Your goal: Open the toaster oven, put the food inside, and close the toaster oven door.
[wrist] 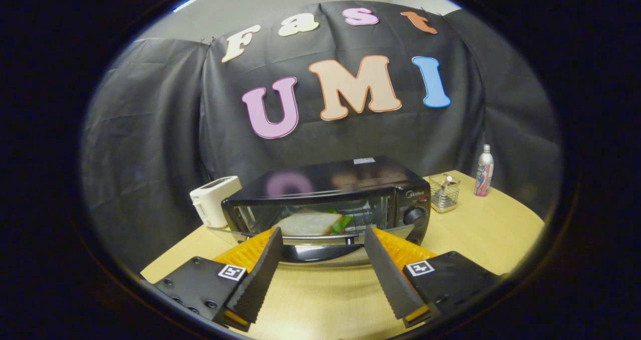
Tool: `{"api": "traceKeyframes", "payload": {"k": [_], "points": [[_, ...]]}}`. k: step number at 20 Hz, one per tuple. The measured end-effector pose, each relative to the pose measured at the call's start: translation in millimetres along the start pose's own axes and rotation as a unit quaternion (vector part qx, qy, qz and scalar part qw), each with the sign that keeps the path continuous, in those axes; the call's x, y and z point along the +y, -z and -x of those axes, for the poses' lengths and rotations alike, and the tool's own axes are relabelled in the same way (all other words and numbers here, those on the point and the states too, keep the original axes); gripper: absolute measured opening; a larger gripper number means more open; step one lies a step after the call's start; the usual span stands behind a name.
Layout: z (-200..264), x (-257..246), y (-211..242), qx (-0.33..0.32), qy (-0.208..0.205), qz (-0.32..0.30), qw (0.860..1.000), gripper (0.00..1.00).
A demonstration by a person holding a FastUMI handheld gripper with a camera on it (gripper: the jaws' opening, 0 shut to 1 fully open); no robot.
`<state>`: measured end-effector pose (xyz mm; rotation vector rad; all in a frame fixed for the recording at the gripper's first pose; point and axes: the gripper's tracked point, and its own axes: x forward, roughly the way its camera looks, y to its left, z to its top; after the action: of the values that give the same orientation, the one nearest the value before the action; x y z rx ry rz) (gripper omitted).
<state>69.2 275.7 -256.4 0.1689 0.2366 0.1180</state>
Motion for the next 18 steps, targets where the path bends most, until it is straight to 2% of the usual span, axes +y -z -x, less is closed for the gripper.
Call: {"api": "traceKeyframes", "payload": {"k": [13,18], "points": [[-61,-1,-26,-0.024,0.000,-0.034,0.999,1.00],[-45,-3,-42,-0.021,-0.002,-0.022,1.000,1.00]]}}
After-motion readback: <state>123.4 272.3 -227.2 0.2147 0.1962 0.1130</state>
